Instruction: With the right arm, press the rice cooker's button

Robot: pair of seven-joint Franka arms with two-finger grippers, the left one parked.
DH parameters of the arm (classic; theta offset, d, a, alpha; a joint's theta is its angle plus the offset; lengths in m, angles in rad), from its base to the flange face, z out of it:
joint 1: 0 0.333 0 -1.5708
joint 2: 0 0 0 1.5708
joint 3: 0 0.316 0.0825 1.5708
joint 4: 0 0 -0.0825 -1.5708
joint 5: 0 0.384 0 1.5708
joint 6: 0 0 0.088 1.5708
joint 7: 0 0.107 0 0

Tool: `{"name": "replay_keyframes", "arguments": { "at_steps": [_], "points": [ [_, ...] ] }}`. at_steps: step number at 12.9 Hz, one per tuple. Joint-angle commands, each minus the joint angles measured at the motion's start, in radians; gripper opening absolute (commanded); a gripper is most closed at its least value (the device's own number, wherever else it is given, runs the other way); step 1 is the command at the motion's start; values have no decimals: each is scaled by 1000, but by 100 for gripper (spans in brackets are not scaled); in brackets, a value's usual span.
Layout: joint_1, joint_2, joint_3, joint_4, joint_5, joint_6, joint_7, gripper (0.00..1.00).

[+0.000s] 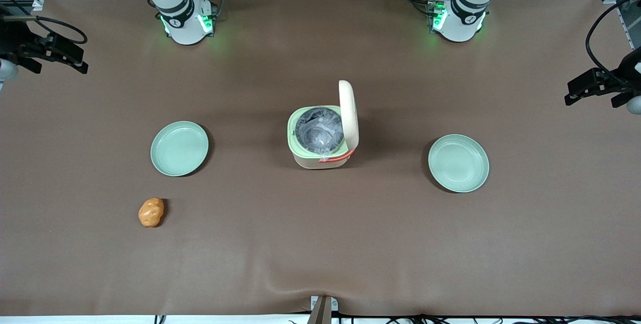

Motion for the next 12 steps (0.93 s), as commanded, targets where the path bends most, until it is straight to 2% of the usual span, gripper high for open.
{"name": "replay_keyframes", "arguments": {
  "at_steps": [1,12],
  "points": [
    [-24,-70,11,-86,11,26,-13,100],
    [-35,-128,11,-202,11,107,-21,100]
  ]
}}
